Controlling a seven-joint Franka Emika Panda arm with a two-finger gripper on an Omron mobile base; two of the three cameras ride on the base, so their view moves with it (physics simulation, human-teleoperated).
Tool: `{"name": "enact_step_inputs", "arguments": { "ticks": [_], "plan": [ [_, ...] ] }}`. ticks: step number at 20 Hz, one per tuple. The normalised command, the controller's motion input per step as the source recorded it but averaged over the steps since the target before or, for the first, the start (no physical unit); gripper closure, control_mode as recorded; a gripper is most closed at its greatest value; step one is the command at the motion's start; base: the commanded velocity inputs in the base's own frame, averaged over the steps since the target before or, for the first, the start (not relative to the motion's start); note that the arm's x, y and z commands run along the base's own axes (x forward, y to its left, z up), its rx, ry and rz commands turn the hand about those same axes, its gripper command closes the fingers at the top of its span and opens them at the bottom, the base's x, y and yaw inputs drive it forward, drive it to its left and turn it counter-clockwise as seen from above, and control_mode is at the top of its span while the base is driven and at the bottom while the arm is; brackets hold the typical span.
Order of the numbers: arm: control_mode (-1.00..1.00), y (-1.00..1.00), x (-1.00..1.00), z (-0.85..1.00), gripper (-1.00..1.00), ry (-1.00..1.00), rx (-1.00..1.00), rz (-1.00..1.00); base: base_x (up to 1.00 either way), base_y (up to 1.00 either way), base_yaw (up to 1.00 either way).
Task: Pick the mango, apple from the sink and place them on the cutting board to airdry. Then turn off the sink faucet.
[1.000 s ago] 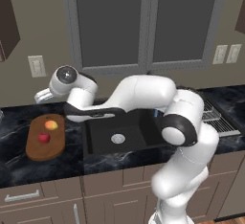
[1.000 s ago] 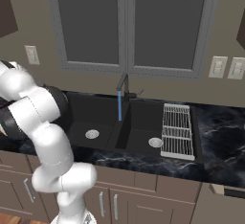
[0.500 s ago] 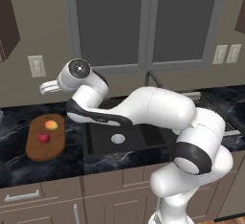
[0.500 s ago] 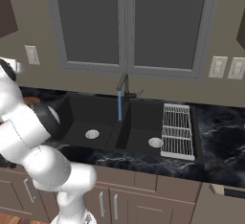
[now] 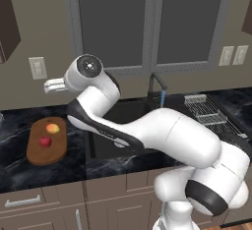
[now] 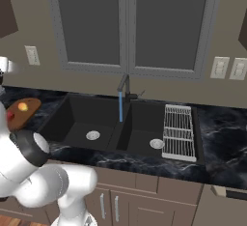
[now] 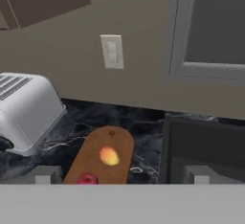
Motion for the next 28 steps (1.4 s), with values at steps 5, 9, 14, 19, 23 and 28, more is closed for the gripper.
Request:
{"name": "enact_step_inputs", "arguments": {
  "ticks": [5,9,14,19,23,28],
  "plan": [
    [-1.0,-0.35,-0.6,0.26,-1.0,0.0,0.01,-0.07,0.0,0.0,0.0],
    [-1.0,-0.44,-0.52,0.35,-1.0,0.03,0.03,-0.06,0.0,0.0,0.0],
    [-1.0,-0.56,-0.45,0.43,-1.0,0.05,0.07,-0.02,0.0,0.0,0.0],
    [-1.0,-0.5,-0.48,0.31,-1.0,0.02,0.05,-0.02,0.0,0.0,0.0],
    [-1.0,-0.47,-0.44,0.1,-1.0,-0.01,0.0,0.0,0.0,0.0,0.0],
    [-1.0,-0.57,-0.47,0.12,-1.0,-0.01,0.0,0.0,0.0,0.0,0.0]
  ]
}}
